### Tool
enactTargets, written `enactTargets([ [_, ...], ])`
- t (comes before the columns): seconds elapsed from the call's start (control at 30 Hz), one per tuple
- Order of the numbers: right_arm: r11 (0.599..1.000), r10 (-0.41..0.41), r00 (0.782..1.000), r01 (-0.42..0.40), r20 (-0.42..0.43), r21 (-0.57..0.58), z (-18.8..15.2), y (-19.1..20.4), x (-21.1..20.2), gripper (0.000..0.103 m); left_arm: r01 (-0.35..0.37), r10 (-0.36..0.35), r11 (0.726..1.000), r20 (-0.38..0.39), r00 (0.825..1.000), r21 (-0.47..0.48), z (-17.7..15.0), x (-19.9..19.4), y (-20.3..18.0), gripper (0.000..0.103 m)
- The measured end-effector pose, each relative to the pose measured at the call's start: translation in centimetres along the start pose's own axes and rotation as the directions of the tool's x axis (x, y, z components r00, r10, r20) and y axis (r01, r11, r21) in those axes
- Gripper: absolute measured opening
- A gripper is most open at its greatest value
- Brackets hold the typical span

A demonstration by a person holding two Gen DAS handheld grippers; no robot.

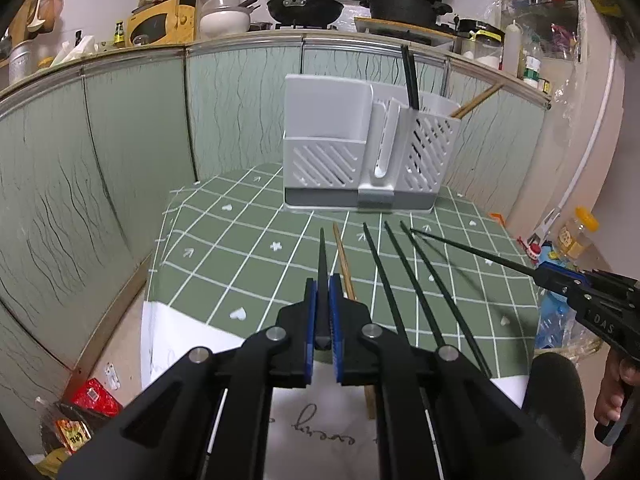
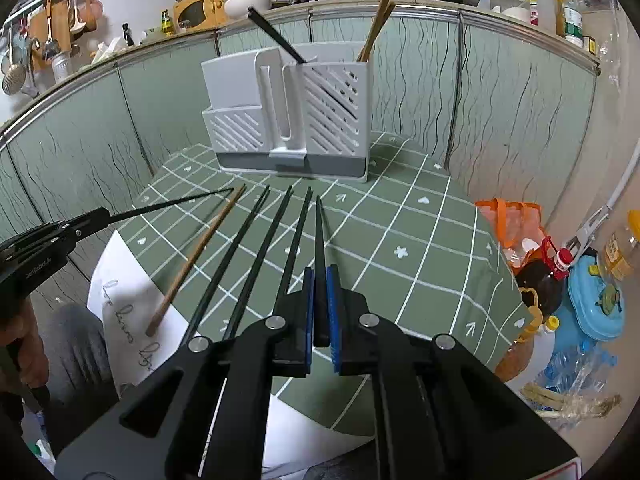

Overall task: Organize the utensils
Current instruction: 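Lift the black chopstick with the left tool while the right tool lifts its black chopstick toward the holder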

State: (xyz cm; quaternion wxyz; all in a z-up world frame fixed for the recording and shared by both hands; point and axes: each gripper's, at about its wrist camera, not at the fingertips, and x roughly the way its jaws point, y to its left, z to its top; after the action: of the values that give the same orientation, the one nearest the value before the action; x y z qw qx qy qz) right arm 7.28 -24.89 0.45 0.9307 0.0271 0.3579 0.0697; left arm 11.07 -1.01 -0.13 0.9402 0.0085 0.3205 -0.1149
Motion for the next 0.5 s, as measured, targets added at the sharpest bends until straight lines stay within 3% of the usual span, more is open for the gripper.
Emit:
enactTargets([
  [0.5, 1.0, 0.026, 1.0, -0.026, 0.01, 0.011, 3.5, -0.7, -1.4, 0.006, 0.039, -0.039, 0.999, 0.014, 0.999, 0.027, 3.8, -0.9, 0.3, 0.008],
])
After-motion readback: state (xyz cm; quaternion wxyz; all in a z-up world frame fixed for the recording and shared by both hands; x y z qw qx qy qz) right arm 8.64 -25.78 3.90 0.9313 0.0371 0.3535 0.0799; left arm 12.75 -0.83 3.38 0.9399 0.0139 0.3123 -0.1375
